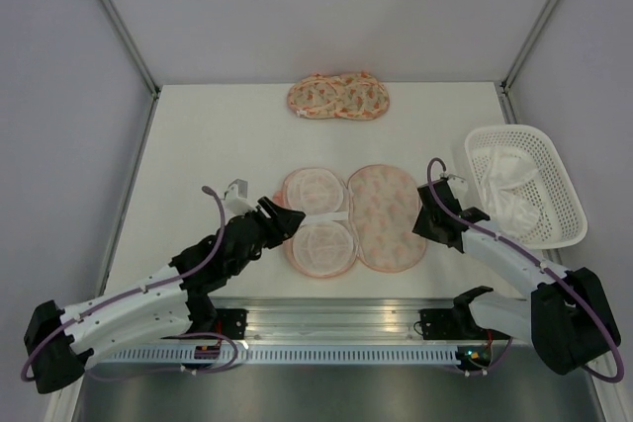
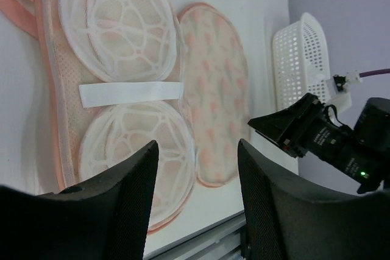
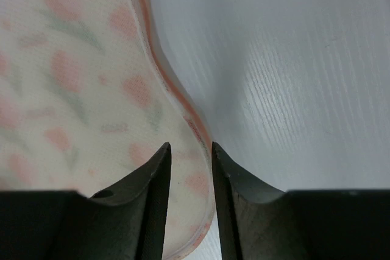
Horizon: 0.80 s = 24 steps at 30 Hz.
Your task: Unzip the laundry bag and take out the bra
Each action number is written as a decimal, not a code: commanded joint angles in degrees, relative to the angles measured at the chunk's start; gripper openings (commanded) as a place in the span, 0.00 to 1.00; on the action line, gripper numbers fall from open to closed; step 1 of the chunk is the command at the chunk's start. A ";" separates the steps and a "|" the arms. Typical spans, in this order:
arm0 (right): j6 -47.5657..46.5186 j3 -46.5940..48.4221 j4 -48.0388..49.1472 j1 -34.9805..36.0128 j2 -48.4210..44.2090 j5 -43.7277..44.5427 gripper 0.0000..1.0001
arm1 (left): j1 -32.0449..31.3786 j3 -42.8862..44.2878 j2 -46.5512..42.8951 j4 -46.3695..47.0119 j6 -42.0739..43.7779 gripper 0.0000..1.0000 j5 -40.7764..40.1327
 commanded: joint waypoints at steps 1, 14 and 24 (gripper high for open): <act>2.71 -1.73 0.94 0.33 -1.03 2.65 0.35 | -0.24 -1.46 -5.65 -5.82 2.20 0.60 -0.73; 3.32 -4.81 6.22 0.33 2.22 0.28 0.23 | -0.24 -3.83 -14.19 -12.42 0.89 0.60 -0.74; 0.52 0.44 3.67 0.33 -8.91 3.71 0.00 | -0.15 -3.04 -18.05 -15.76 2.20 0.58 0.14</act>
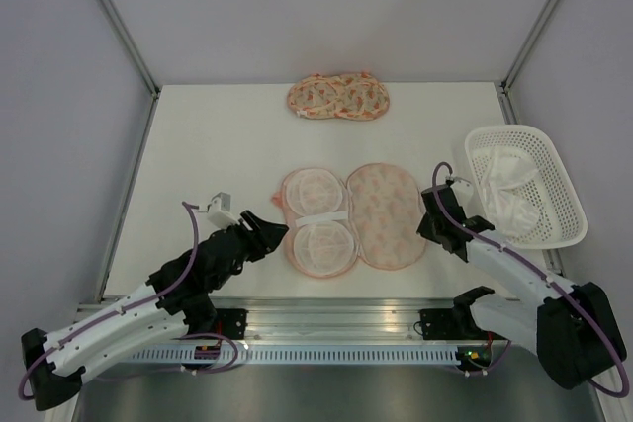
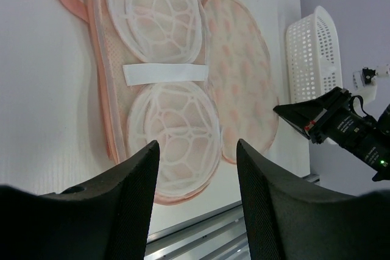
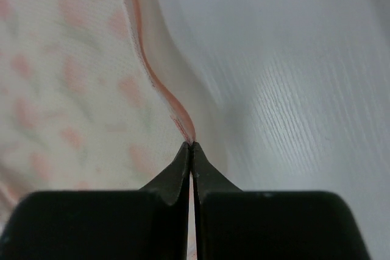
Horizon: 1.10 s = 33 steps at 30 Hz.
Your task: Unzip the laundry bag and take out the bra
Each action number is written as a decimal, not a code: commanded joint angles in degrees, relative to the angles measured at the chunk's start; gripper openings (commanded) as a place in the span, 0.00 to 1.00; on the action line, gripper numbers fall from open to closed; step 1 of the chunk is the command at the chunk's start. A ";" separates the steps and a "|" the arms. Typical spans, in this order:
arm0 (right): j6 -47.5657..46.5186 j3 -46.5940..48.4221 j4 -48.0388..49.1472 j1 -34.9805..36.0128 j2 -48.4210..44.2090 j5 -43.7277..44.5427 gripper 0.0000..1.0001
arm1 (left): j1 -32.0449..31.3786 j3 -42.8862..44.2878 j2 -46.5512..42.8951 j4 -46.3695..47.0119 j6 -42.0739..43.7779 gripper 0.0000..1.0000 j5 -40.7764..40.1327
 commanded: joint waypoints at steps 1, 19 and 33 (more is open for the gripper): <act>-3.02 5.66 0.02 0.28 -6.94 0.52 0.00 | -0.21 1.15 -2.91 -2.08 2.42 0.58 0.60; -18.06 27.89 31.49 20.13 26.60 -58.11 0.01 | -0.22 -0.77 -11.09 -9.20 -0.21 0.58 -2.12; -19.83 29.84 26.14 28.50 23.21 -43.83 0.81 | -0.22 -0.87 -12.59 -10.70 -0.04 0.58 -3.00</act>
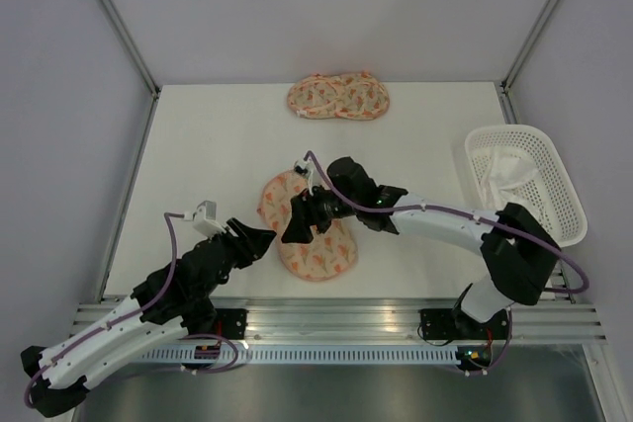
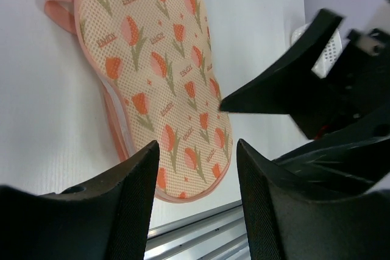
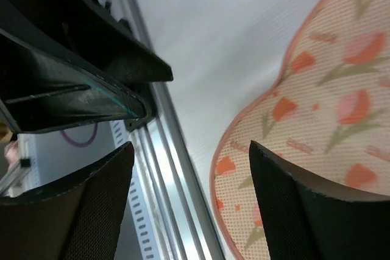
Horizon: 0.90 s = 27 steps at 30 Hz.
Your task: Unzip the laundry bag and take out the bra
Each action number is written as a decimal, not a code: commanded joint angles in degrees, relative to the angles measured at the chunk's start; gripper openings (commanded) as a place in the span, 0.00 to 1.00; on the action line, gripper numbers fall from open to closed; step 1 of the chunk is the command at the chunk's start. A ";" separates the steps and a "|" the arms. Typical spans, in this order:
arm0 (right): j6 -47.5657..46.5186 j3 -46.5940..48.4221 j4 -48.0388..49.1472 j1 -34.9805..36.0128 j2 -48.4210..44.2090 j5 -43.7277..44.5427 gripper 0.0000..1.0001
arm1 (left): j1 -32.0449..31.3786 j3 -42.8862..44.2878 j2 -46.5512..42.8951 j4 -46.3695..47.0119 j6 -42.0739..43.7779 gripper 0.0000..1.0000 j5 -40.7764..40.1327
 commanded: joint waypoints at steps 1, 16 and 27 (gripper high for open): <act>-0.61 -0.43 -2.40 -1.08 -9.85 14.04 0.82 | -0.13 0.40 -0.22 -0.47 0.20 0.59 -1.08; 7.21 -14.23 -17.18 -1.61 -36.31 51.00 0.64 | -0.13 5.23 36.72 37.65 15.31 0.02 16.48; 8.00 -18.54 -19.13 -1.69 -41.51 52.76 0.64 | -0.04 18.22 64.17 35.68 16.81 0.02 11.06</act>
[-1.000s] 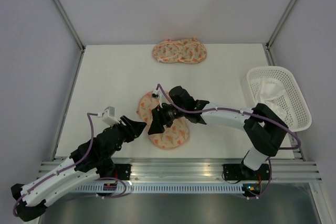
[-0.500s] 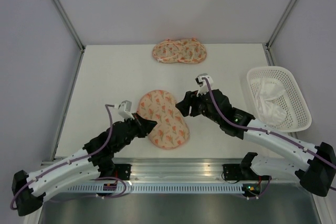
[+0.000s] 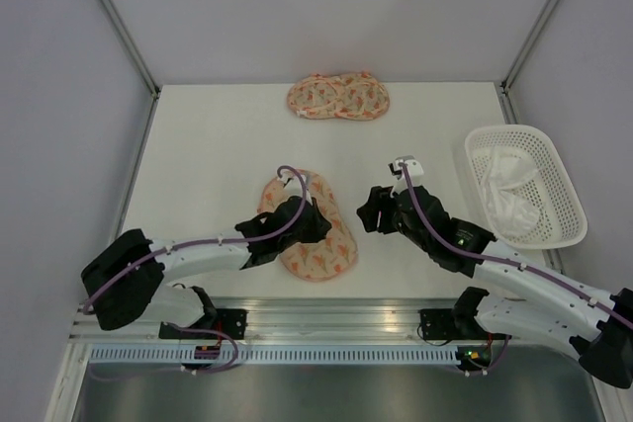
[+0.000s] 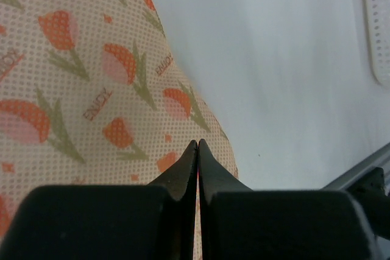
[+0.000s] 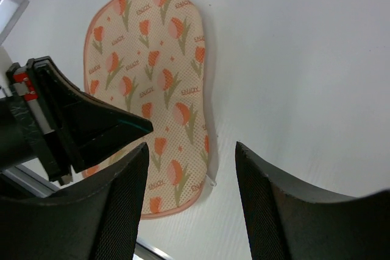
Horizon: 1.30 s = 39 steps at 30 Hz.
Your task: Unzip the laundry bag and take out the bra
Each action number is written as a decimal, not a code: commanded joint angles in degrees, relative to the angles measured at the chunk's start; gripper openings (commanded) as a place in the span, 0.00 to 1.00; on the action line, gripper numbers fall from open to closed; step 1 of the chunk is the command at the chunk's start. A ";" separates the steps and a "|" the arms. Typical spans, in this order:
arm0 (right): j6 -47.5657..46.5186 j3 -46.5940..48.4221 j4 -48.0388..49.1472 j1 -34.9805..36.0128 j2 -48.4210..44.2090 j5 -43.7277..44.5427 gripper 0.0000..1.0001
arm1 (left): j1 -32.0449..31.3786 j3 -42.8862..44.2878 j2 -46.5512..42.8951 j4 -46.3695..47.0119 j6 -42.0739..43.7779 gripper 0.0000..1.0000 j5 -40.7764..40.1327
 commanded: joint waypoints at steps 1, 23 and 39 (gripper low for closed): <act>0.86 -0.79 -0.66 0.06 -0.83 1.66 0.64 | -0.06 6.44 6.67 -2.00 3.00 0.02 -4.15; 2.26 -3.43 -2.33 0.14 -2.24 1.48 0.64 | 23.56 -2.08 13.38 -8.60 -6.50 0.02 3.47; 1.74 -3.69 -3.82 0.06 -1.88 0.95 0.65 | 61.54 24.18 31.63 -15.37 0.45 0.02 18.05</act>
